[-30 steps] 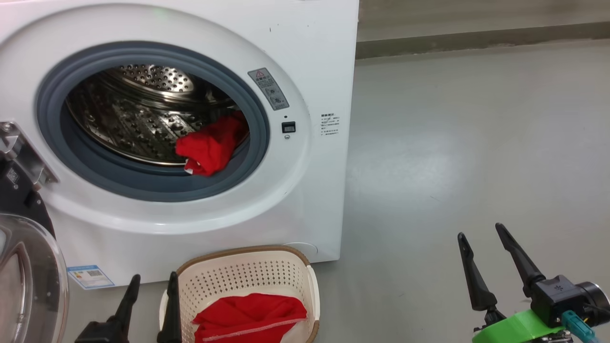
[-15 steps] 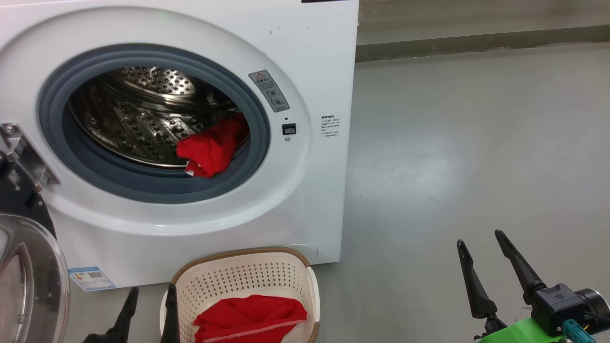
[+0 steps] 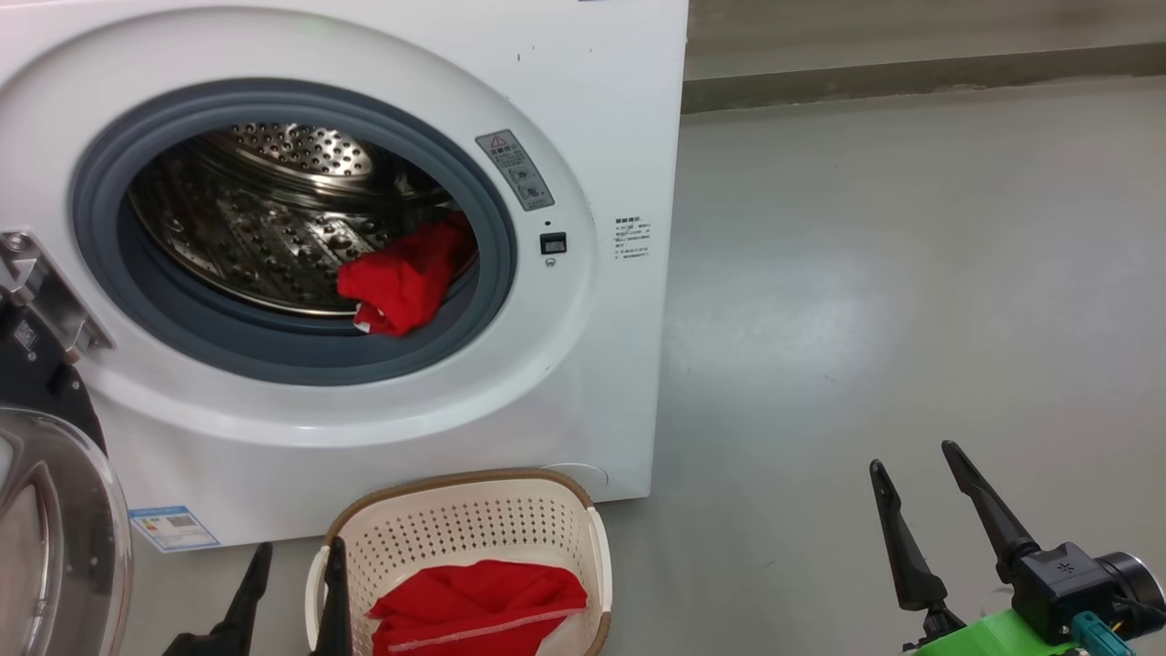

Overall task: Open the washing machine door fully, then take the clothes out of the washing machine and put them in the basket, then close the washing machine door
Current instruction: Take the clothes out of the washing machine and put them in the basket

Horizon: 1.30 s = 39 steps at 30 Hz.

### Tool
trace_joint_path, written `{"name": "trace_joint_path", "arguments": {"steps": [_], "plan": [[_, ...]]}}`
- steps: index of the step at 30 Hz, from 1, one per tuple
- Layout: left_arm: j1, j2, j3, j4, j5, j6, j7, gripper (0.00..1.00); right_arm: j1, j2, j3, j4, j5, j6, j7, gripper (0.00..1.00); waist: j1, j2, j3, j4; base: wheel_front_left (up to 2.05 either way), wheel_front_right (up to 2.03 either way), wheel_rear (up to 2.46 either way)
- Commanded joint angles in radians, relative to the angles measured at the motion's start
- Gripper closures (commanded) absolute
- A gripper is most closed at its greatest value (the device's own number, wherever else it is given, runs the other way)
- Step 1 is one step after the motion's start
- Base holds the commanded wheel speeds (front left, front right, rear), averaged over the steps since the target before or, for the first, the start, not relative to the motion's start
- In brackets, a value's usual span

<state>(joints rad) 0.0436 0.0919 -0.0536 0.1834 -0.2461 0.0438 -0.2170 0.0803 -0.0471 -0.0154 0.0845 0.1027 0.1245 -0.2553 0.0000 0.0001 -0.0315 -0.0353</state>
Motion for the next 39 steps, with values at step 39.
{"name": "trace_joint_path", "arguments": {"steps": [39], "plan": [[-0.385, 0.051, 0.032, 0.115, -0.042, -0.007, -0.017, 0.00, -0.163, -0.018, 0.102, -0.034, 0.011, 0.006, -0.006, 0.00, 0.0000, -0.0001, 0.226, -0.001, 0.00, 0.00, 0.00]]}}
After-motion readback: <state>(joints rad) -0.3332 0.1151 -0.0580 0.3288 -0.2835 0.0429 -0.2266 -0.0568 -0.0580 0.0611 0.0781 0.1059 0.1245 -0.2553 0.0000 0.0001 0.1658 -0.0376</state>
